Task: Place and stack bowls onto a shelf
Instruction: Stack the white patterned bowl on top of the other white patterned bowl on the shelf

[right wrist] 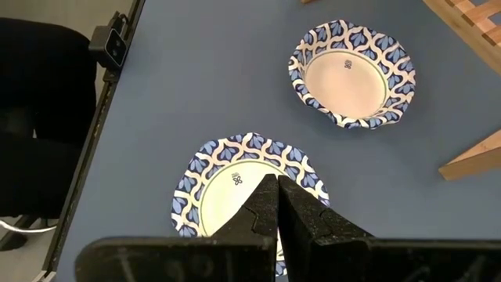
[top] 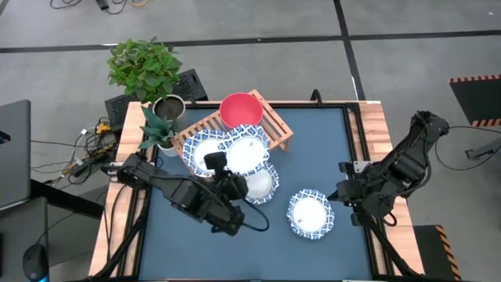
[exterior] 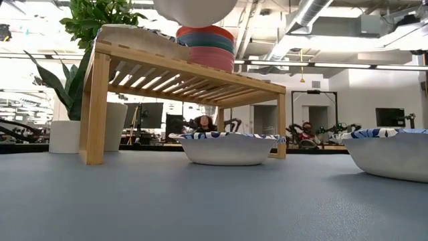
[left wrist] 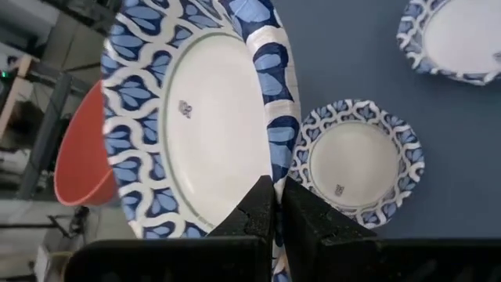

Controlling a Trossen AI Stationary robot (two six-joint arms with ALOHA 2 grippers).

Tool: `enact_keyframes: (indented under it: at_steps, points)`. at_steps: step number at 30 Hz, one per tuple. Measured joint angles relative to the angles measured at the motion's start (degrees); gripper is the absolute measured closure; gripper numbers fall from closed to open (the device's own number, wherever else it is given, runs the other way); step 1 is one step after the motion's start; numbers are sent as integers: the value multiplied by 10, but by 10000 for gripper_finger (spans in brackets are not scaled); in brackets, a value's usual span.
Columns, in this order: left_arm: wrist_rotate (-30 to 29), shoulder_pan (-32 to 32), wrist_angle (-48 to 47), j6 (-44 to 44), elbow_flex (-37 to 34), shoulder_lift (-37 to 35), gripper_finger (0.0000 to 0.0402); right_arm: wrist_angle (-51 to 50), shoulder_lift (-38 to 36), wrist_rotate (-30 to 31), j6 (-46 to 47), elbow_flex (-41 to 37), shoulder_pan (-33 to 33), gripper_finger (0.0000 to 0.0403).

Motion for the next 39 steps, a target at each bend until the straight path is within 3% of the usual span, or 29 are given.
enact_keyframes:
  at_steps: [4,10,15,21,26,30,35,39]
  points:
    - [-8,-23,0,4,0,-41,401,0,0,0,0,0,0,377]
    - [-83,-84,1,-21,-28,-138,401,0,0,0,-5,0,0,377]
    - [-100,-121,0,-104,-151,-238,401,0,0,9,-5,0,0,377]
    - [-44,-123,-1,-211,-313,-320,401,0,0,10,-6,0,0,377]
    - [-5,-116,0,-217,-346,-321,401,0,0,10,-9,0,0,377]
    - [5,-96,2,-174,-346,-303,401,0,0,16,-13,0,0,377]
    - [86,-49,1,-112,-346,-273,401,-1,0,24,-13,0,0,377]
    - [103,-19,1,-62,-346,-246,401,-7,0,24,-11,0,0,377]
